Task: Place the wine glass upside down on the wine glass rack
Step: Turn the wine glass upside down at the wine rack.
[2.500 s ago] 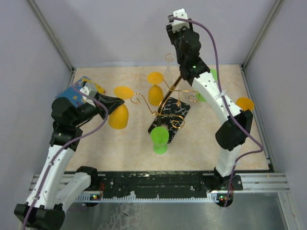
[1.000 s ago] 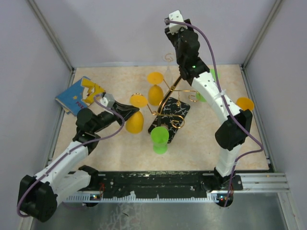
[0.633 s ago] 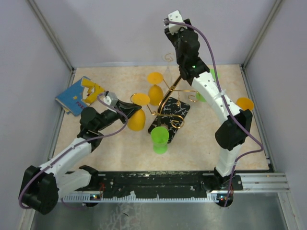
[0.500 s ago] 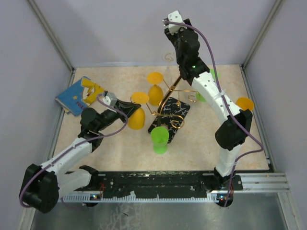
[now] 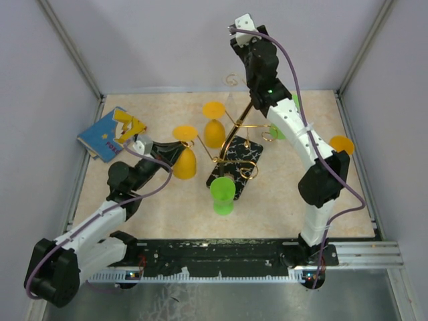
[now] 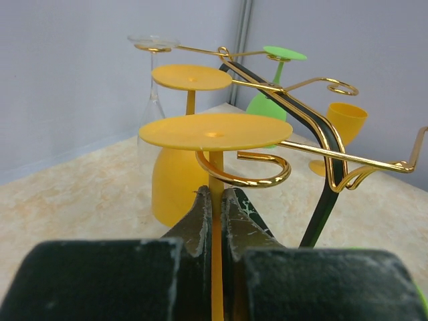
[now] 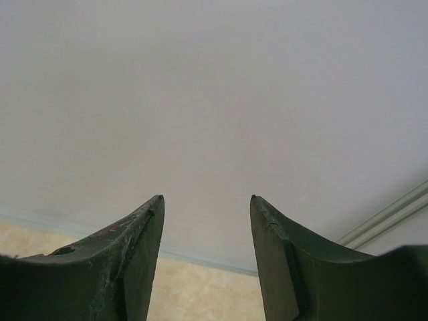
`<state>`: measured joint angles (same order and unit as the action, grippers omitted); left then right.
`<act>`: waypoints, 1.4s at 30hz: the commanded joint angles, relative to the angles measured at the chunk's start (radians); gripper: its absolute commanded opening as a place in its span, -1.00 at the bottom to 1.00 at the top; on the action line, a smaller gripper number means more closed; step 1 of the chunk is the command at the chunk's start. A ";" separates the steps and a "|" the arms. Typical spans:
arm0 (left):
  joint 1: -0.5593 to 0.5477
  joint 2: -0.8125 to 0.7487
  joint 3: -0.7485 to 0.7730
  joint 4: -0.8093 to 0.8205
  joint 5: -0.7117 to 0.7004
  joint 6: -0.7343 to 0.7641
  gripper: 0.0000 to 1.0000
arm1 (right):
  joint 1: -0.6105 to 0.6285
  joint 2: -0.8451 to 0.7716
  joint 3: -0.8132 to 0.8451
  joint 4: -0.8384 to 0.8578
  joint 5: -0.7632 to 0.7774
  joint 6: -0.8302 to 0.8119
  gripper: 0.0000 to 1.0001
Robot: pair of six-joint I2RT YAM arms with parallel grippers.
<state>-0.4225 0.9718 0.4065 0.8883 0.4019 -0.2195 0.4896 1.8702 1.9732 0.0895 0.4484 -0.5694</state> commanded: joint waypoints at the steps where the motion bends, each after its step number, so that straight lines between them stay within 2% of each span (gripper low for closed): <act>1: 0.004 -0.035 -0.009 -0.005 -0.038 0.035 -1.00 | -0.008 0.011 0.064 0.036 -0.003 -0.009 0.09; 5: 0.004 -0.037 -0.010 -0.008 0.003 0.039 -1.00 | -0.008 0.017 0.074 0.032 -0.002 -0.006 0.10; 13: 0.004 0.014 0.013 -0.040 0.187 0.037 -1.00 | -0.008 0.011 0.071 0.027 0.012 -0.004 0.10; 18: 0.003 0.019 0.018 -0.049 0.214 0.037 -1.00 | -0.008 0.006 0.069 0.027 0.017 -0.001 0.14; 19: 0.003 0.017 0.018 -0.055 0.211 0.039 -0.92 | -0.008 0.004 0.068 0.026 0.018 0.000 0.14; 23: 0.002 -0.007 0.013 -0.094 0.202 0.051 -0.36 | -0.008 0.004 0.067 0.024 0.018 0.005 0.15; 25: 0.003 -0.026 0.009 -0.112 0.188 0.057 -0.26 | -0.008 0.004 0.067 0.023 0.018 0.010 0.15; 28: 0.003 -0.057 -0.003 -0.141 0.163 0.064 0.01 | -0.008 0.006 0.067 0.020 0.014 0.015 0.15; 30: 0.002 -0.079 -0.003 -0.171 0.149 0.072 0.13 | -0.008 0.006 0.067 0.019 0.016 0.017 0.15; 37: 0.002 -0.143 0.027 -0.325 0.132 0.075 0.16 | -0.008 0.004 0.059 0.018 0.029 0.019 0.15; 42: -0.001 -0.200 0.078 -0.527 0.128 0.082 0.12 | -0.008 -0.005 0.056 0.007 0.054 0.027 0.16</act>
<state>-0.4229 0.8211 0.4210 0.5346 0.5407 -0.1520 0.4885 1.8938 1.9862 0.0803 0.4622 -0.5533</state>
